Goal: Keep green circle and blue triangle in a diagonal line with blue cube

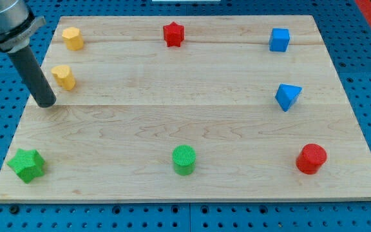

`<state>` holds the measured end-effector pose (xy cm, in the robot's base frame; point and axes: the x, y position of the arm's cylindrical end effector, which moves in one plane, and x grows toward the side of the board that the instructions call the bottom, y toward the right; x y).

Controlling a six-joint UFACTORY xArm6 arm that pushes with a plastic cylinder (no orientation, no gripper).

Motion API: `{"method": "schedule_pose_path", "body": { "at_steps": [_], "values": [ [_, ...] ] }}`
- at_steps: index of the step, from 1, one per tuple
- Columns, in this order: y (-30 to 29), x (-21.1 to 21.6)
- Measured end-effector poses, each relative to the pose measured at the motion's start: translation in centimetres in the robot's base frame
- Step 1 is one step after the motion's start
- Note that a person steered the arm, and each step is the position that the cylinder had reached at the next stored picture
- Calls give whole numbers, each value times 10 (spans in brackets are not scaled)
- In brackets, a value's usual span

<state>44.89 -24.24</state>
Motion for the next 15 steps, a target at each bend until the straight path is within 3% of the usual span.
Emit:
{"method": "schedule_pose_path", "body": {
  "at_steps": [3,5,6,8,9,10,11,12,15],
  "values": [
    [155,106],
    [277,107],
    [255,137],
    [348,109],
    [321,118],
    [316,69],
    [395,44],
    [436,9],
    [396,-96]
  ]
}}
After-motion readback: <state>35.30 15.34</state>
